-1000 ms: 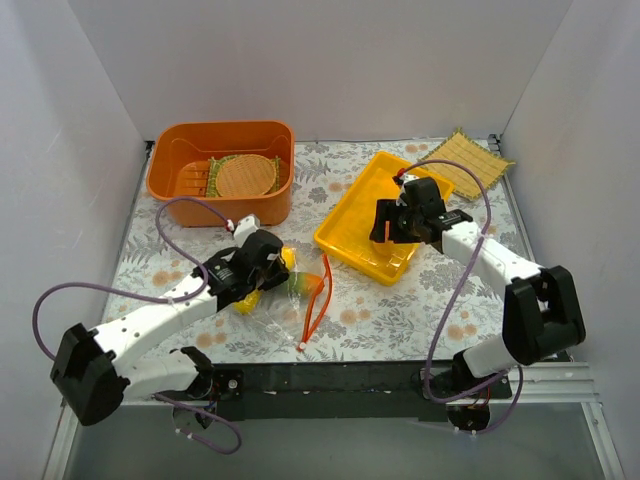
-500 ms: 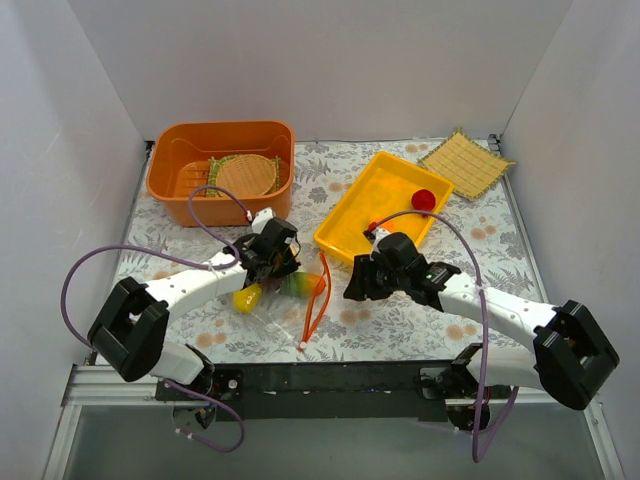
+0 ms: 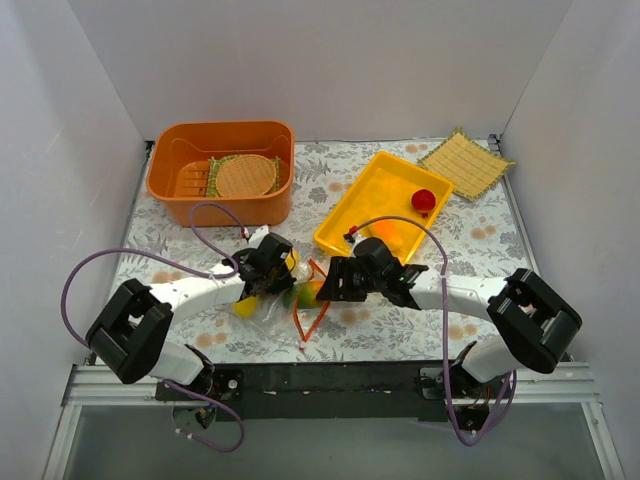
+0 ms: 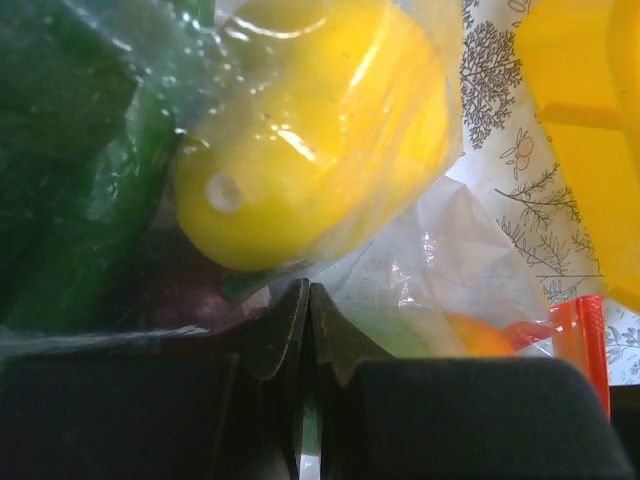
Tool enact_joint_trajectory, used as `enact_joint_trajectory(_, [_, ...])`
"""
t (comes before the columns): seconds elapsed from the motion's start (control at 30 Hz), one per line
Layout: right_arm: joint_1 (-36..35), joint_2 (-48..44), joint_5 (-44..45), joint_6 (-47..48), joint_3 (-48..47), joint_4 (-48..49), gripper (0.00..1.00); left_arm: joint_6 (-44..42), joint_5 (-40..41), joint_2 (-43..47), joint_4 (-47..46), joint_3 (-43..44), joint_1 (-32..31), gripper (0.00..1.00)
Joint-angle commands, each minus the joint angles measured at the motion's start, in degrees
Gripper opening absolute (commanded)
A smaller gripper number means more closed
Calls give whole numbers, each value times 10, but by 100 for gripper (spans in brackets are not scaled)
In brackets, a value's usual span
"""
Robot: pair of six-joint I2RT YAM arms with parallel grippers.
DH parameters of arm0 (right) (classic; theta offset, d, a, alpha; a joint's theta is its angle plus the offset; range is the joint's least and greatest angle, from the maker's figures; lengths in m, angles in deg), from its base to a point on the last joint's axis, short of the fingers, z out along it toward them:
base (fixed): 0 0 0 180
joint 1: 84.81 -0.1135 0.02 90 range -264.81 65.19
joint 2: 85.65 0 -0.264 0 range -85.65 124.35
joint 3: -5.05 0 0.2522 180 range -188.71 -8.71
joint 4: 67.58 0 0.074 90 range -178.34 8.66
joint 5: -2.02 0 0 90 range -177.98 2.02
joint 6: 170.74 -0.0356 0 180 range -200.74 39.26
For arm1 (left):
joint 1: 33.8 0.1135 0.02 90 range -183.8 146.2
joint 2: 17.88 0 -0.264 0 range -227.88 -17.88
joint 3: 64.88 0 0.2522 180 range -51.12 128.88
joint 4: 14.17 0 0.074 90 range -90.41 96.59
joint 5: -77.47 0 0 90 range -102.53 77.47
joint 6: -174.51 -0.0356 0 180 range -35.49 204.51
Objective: Open the zip-top bag and remove the fake food
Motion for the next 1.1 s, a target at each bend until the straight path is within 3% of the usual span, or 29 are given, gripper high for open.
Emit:
enact_joint_trajectory(0.0, [-3,19,14,-24,-37,43,65,6,-16,28,-11,-20,2,2])
enact_joint_trajectory(0.43, [-16,67,20,-28,-75,32,69,14,-50,46,-30,-50,1,0])
enact_joint_trajectory(0.73, [-41,129,26,-9,-146,-11,71,29,-66,65,-48,-73,-3,0])
enact_joint_trajectory(1.07, [-75,132,74,42,-165,-83,78,37,-48,64,-42,-75,-4,0])
